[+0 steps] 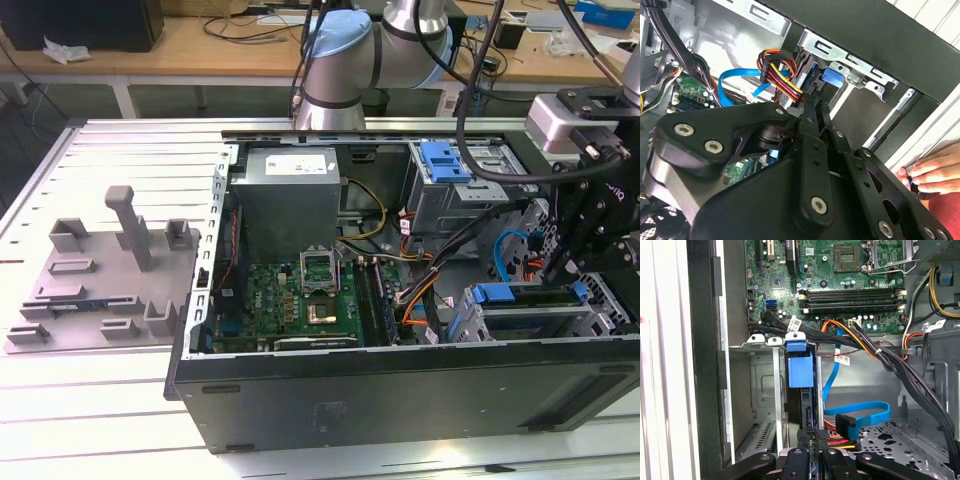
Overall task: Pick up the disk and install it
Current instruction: 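Insert the first disk wire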
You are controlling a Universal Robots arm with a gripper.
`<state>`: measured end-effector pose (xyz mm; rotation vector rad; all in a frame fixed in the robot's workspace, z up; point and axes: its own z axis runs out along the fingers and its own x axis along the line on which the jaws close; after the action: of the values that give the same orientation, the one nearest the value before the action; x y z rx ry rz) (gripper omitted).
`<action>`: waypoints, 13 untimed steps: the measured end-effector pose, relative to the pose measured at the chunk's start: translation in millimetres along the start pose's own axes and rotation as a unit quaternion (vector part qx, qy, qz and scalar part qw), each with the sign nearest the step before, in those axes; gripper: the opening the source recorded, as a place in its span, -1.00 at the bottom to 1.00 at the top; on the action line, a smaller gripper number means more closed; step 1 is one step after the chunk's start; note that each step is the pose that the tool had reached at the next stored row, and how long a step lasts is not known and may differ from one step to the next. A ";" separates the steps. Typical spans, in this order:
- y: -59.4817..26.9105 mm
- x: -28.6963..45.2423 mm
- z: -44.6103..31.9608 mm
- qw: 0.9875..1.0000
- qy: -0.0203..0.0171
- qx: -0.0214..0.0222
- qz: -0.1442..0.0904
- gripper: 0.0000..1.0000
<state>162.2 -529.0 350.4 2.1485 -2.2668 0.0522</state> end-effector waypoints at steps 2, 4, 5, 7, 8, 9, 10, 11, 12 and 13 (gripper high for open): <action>0.0 0.3 0.2 1.000 0.000 0.000 0.000 -0.66; 0.0 0.5 0.7 1.000 0.000 0.000 0.000 -0.66; 0.0 0.4 1.0 1.000 0.000 0.000 0.000 -0.66; 0.0 0.4 1.6 1.000 0.000 0.000 0.000 -0.66; 0.0 0.4 1.8 1.000 0.000 0.000 0.000 -0.66; 0.0 0.4 2.1 1.000 0.000 0.000 0.000 -0.66; 0.0 0.4 2.4 1.000 0.000 0.000 0.000 -0.66; 0.0 0.4 2.8 1.000 0.000 0.000 0.000 -0.66; 0.0 0.3 3.0 1.000 0.000 0.000 0.000 -0.66; 0.0 0.3 3.2 1.000 0.000 0.000 0.000 -0.66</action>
<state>162.2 -529.5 347.2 2.1484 -2.2666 0.0525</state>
